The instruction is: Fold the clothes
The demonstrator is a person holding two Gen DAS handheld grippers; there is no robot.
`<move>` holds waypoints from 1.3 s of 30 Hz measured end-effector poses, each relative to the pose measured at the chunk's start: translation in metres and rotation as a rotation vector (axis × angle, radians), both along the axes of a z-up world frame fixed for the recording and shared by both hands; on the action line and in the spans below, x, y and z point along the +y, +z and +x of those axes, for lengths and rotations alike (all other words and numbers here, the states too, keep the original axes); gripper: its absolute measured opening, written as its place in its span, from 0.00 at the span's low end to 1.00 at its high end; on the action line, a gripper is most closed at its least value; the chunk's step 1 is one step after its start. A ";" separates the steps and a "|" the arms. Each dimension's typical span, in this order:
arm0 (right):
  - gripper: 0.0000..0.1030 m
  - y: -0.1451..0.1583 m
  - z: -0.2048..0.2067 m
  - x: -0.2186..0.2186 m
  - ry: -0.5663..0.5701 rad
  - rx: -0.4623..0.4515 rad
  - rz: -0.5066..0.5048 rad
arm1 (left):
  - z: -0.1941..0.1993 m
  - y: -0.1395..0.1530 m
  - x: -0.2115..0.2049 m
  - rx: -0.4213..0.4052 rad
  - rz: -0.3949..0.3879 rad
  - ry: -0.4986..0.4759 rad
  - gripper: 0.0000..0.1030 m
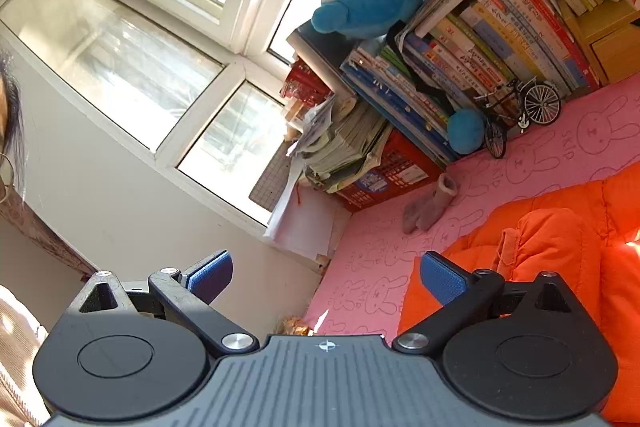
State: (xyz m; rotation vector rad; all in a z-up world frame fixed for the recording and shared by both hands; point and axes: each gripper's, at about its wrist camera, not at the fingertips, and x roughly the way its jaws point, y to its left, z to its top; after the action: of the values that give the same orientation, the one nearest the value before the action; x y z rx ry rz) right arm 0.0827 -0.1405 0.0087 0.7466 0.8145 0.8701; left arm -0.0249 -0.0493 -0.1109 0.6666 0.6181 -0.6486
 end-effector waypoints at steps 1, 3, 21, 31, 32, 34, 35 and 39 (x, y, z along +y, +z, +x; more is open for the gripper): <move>0.99 -0.006 0.005 0.003 0.008 0.035 -0.025 | 0.000 0.000 0.000 0.006 0.000 0.001 0.31; 0.98 -0.025 0.010 -0.002 -0.039 0.125 -0.104 | -0.001 0.001 0.001 0.022 -0.001 0.004 0.31; 0.99 -0.090 -0.033 -0.102 -0.513 0.209 -0.856 | 0.066 0.058 0.199 0.232 -0.423 0.624 0.54; 1.00 -0.136 0.042 -0.162 -0.509 0.316 -0.677 | 0.154 -0.008 0.259 0.534 -0.589 0.773 0.71; 1.00 -0.140 0.045 -0.159 -0.483 0.319 -0.682 | 0.157 -0.013 0.257 0.556 -0.592 0.774 0.71; 0.99 -0.147 0.050 -0.152 -0.437 0.329 -0.692 | 0.158 -0.023 0.254 0.578 -0.619 0.797 0.70; 0.98 -0.147 0.050 -0.149 -0.433 0.327 -0.692 | 0.155 -0.024 0.252 0.560 -0.629 0.802 0.59; 0.32 -0.141 0.047 -0.135 -0.440 0.297 -0.692 | 0.146 -0.018 0.246 0.495 -0.659 0.848 0.17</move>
State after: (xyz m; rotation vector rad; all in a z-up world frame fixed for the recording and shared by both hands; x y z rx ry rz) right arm 0.1293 -0.2753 -0.1321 0.4082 1.0789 0.0530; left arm 0.1209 0.1965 -0.1287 -0.3988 0.9921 -0.1711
